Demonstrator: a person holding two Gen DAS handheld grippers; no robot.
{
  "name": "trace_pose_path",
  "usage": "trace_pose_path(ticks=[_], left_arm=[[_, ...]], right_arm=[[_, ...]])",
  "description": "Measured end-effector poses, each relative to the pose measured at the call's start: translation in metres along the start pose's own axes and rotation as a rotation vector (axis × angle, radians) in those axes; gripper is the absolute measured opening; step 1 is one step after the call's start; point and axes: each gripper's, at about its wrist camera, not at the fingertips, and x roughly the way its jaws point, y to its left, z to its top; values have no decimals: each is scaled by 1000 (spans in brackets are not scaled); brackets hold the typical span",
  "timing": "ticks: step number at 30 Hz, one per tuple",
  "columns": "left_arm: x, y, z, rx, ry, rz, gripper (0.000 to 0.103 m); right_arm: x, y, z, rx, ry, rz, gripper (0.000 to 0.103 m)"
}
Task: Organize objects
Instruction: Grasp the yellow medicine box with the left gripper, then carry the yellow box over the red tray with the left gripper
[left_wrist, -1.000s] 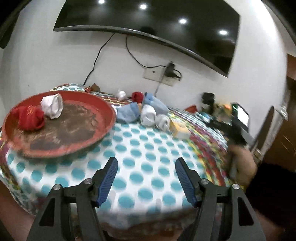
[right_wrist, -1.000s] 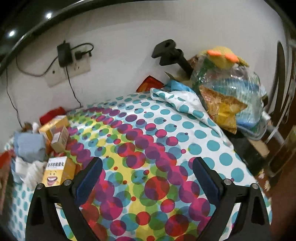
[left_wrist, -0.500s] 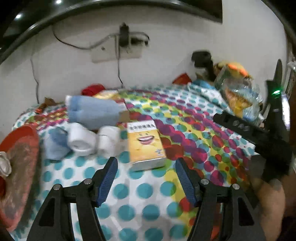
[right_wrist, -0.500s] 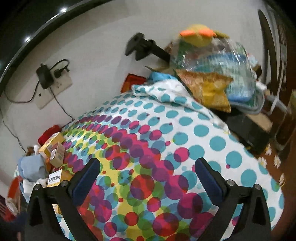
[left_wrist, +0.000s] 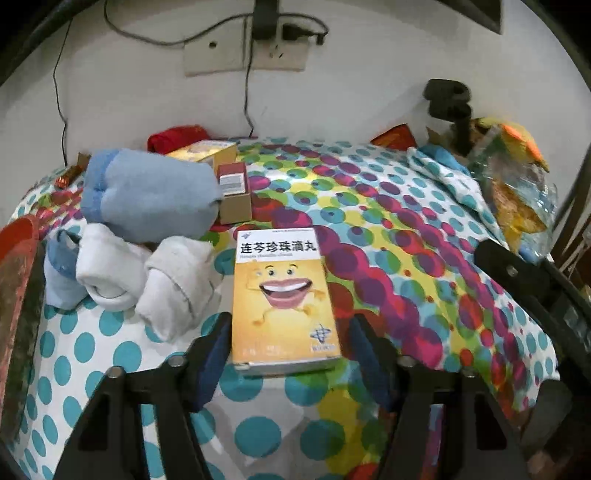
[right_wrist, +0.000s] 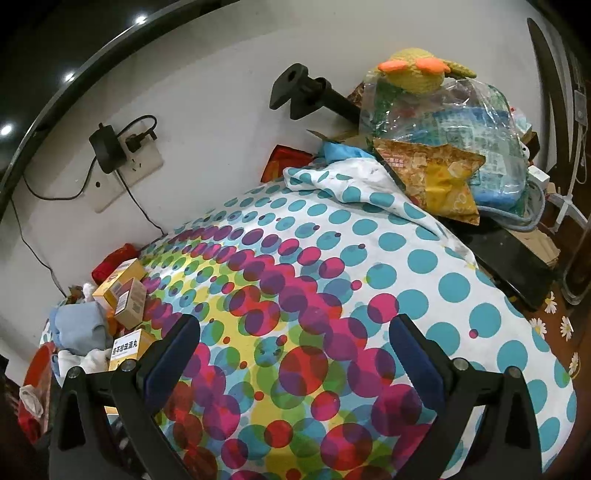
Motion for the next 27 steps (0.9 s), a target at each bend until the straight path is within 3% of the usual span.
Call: trace_pose_path(ticks=[2,7,15,21,27], left_arm=[[-4,-1,-1,2,0,-4,53],[-38,-13,-7,82,-89,-7,53],[-96,-5,2,70,-207,-30,53],[-136,43,23,4,-273,14,53],[-169,125,38,-91,-306,103,53]], right_arm=[[0,0,0,2,2,-1,102],[-2,2,0,6,-5,-10,102],[0,1,0,11,2,-15,102],[3,0,0,16,10,-17,102],[4,-1,0,18,20,-12,102]])
